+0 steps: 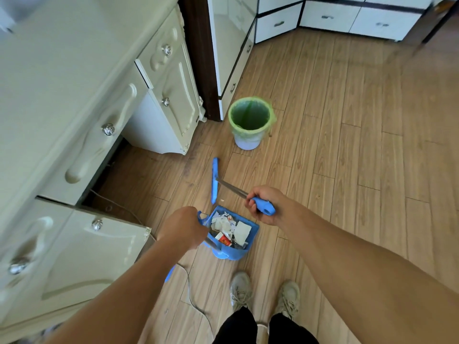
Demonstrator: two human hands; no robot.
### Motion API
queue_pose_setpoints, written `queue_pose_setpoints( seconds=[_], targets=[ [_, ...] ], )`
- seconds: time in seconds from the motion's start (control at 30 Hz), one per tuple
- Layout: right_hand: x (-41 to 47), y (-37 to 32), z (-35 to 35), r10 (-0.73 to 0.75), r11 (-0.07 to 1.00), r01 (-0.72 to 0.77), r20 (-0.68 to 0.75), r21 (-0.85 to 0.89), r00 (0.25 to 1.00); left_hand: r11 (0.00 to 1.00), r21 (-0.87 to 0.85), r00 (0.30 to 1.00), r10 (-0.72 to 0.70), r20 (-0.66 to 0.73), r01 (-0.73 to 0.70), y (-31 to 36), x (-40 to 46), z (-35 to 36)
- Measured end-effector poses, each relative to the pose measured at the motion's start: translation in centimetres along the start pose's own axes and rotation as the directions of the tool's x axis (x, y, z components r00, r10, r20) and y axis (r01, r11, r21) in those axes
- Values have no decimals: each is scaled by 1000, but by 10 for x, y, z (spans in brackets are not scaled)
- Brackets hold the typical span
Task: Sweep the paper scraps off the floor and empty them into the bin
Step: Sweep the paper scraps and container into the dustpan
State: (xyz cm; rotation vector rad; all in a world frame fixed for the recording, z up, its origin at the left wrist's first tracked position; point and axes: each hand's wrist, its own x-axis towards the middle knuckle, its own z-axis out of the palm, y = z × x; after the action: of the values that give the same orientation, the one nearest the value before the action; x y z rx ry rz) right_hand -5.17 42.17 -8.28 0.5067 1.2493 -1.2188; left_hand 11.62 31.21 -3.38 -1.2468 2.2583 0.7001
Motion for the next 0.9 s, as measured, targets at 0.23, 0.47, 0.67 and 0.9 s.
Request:
queue_pose_setpoints(
  seconds=[0.23, 0.47, 0.67, 0.9],
  targets=[
    [-10, -3, -30, 19, 1000, -20, -74, -10, 997, 998, -50, 1000, -27, 12, 28, 0, -1, 3],
    [-35, -31, -55, -33, 995, 21, -125, -95, 992, 998, -58, 1000, -15, 16, 16, 19, -7, 6],
    [-43, -54, -60, -75, 952, 21, -166, -304, 983, 999, -52, 999, 8, 36, -6, 35, -5, 10],
    [-36, -40, -64, -87, 805, -61, -219, -590, 972, 998, -54, 1000, 16, 17, -15, 53, -2, 14]
  ],
)
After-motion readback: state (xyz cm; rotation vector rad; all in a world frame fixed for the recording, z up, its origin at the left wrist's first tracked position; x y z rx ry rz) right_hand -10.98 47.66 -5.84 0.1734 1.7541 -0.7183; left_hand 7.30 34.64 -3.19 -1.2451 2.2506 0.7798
